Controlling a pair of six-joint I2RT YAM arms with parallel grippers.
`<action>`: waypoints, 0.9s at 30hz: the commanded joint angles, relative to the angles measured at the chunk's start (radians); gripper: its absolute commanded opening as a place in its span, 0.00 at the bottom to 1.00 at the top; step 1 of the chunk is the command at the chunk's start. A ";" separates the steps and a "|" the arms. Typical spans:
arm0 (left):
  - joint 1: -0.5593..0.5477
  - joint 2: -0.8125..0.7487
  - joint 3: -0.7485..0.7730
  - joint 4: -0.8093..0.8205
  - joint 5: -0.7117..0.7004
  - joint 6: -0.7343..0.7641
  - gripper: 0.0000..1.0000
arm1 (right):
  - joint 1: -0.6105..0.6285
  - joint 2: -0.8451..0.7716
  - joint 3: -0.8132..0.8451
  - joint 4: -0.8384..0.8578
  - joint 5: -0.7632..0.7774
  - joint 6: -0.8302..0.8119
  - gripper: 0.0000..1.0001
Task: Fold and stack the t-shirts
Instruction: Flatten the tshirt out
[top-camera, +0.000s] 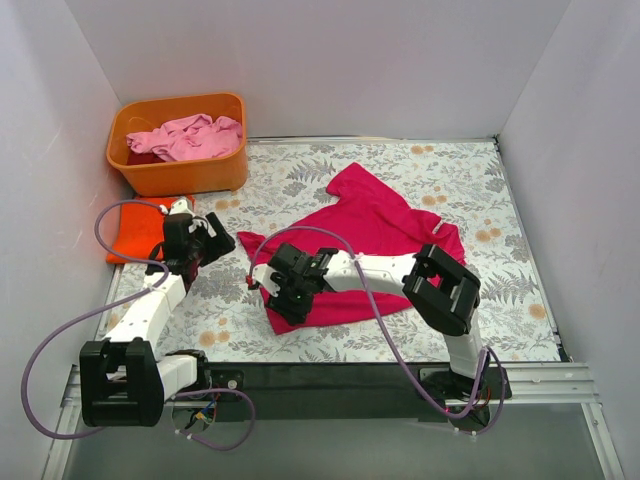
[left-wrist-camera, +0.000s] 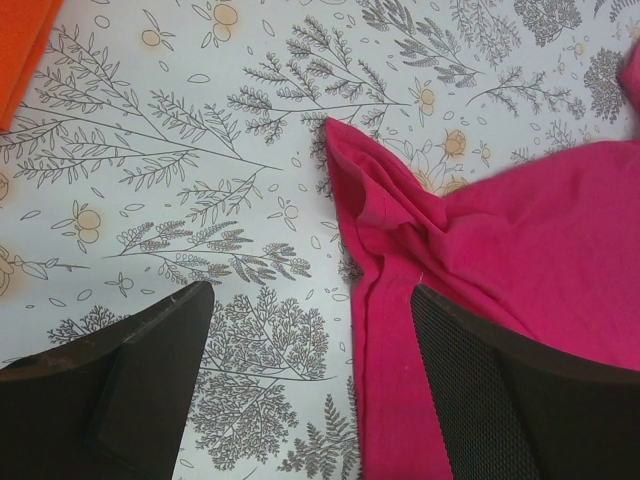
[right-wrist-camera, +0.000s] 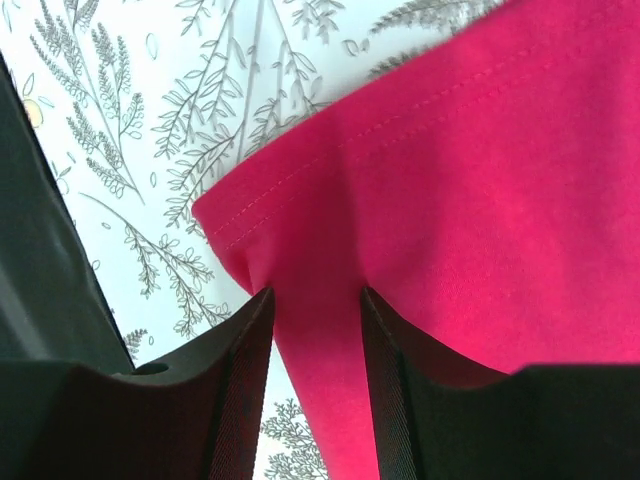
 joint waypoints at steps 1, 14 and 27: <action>0.006 0.006 0.008 0.011 -0.006 0.020 0.74 | 0.039 0.051 0.085 -0.150 -0.107 -0.103 0.37; 0.005 0.064 0.009 0.003 0.041 0.040 0.74 | 0.084 0.056 0.096 -0.457 -0.461 -0.281 0.34; -0.017 0.151 0.055 -0.015 -0.027 0.086 0.70 | -0.016 -0.052 0.202 -0.295 -0.152 -0.165 0.31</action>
